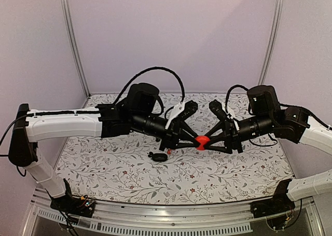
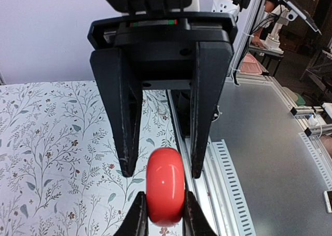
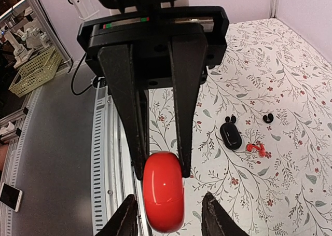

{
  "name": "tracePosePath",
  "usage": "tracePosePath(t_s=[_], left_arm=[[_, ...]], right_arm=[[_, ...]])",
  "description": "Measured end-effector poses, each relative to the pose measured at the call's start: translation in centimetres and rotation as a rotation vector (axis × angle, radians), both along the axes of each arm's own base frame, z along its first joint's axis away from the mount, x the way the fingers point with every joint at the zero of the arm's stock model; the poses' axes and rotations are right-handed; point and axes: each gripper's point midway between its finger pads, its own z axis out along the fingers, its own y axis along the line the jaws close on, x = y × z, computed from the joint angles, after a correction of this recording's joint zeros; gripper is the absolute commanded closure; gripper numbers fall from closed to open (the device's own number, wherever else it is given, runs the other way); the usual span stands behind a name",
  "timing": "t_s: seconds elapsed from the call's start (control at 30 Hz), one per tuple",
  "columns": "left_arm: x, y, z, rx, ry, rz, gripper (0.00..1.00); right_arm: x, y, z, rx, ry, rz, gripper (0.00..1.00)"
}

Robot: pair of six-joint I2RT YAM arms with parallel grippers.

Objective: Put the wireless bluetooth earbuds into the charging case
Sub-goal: Pass from the left arm to the right

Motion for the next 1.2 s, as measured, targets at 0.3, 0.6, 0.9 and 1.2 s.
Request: tracePosePath(t_s=[0.3,0.6,0.9,1.2], left_arm=[[-0.01,0.0,0.05,0.0,0.007,0.002,0.99],[0.02,0.0,0.03,0.001,0.013,0.004,0.95],[0.21,-0.01,0.06,0.0,0.014,0.014,0.55],[0.51,-0.04,0.0,0.002,0.011,0.031,0.48]], right_arm=[[-0.08,0.13,-0.25,-0.004,0.011,0.009,0.66],[-0.25,0.19,-0.3,-0.004,0.015,0.019,0.86],[-0.28,0.19,-0.34,-0.005,0.017,0.021,0.96],[-0.34,0.21,-0.3,-0.002,0.032,0.017,0.97]])
